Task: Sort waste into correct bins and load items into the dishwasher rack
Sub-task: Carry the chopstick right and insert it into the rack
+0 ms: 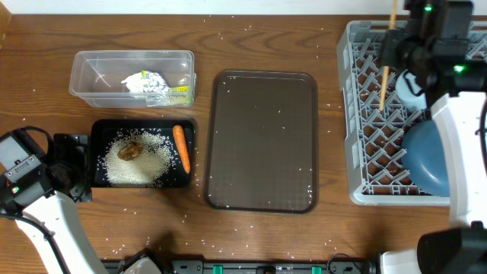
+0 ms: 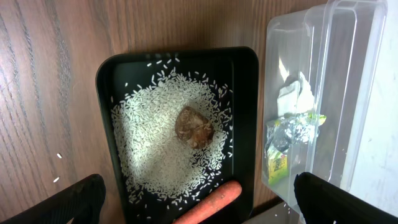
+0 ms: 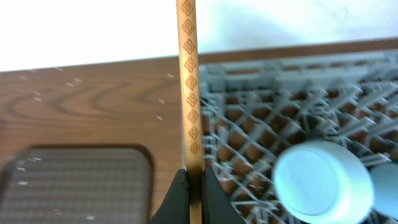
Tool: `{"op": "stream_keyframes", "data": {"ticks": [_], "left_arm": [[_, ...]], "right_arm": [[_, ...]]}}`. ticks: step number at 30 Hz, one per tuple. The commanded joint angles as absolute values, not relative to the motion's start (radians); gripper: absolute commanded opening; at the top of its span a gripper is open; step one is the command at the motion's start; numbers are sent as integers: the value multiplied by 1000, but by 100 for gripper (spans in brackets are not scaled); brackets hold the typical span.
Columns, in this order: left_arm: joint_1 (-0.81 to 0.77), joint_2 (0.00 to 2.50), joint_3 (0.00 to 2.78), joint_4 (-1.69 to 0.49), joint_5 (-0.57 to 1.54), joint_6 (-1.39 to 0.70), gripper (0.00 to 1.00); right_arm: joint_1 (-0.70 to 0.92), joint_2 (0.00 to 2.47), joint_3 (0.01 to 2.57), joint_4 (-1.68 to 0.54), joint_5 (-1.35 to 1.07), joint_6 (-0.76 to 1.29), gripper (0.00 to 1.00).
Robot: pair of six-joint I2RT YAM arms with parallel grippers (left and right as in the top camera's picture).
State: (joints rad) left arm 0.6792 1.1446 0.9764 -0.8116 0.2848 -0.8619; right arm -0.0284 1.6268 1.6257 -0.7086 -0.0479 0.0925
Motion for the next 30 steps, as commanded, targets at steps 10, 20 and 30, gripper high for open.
{"op": "stream_keyframes", "data": {"ticks": [10,20,30], "left_arm": [[682,1143,978,-815,275,-846,98],[682,1143,978,-815,275,-846,98],[682,1143,978,-815,275,-846,98]], "right_arm": [[-65,1889,1614,-664,-167,13,10],[-56,1904,1620,-706,-166,102,59],[-50,1664,1620,-957,-274,196,59]]}}
